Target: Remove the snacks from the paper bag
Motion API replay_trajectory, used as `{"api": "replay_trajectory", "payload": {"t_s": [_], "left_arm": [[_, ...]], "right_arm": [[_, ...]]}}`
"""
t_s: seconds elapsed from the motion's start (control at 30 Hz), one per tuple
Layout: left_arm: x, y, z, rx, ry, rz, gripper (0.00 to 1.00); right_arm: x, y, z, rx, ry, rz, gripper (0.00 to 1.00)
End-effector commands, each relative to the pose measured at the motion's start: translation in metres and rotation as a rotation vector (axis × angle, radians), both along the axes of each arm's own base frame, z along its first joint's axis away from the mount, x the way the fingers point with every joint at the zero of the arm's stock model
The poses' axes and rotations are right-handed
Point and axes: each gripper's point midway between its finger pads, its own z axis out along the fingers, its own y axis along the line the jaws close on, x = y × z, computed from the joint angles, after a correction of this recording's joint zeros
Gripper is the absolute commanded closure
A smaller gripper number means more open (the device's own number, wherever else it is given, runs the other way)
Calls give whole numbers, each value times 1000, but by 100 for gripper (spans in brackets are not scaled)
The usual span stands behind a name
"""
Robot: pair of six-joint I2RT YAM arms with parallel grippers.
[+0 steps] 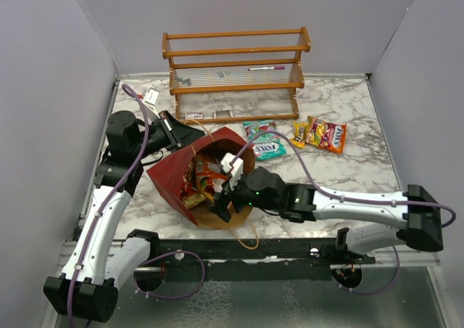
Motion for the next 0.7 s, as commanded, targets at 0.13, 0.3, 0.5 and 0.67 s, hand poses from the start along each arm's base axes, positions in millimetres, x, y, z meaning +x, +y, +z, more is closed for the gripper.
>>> {"api": "replay_trajectory", "payload": {"t_s": [0.13, 0.3, 0.5, 0.67], "left_arm": [[-2, 3, 12, -1, -37, 19, 100], [-2, 3, 11, -4, -38, 18, 100], [-2, 3, 14, -7, -46, 17, 100], [-3, 2, 13, -8, -42, 13, 100]], "right_arm": [[65, 39, 6, 42, -264, -249, 16], [87, 44, -6, 51, -307, -369, 15], [105, 54, -35, -24, -338, -441, 12], [121, 57, -62, -97, -327, -553, 11]]}}
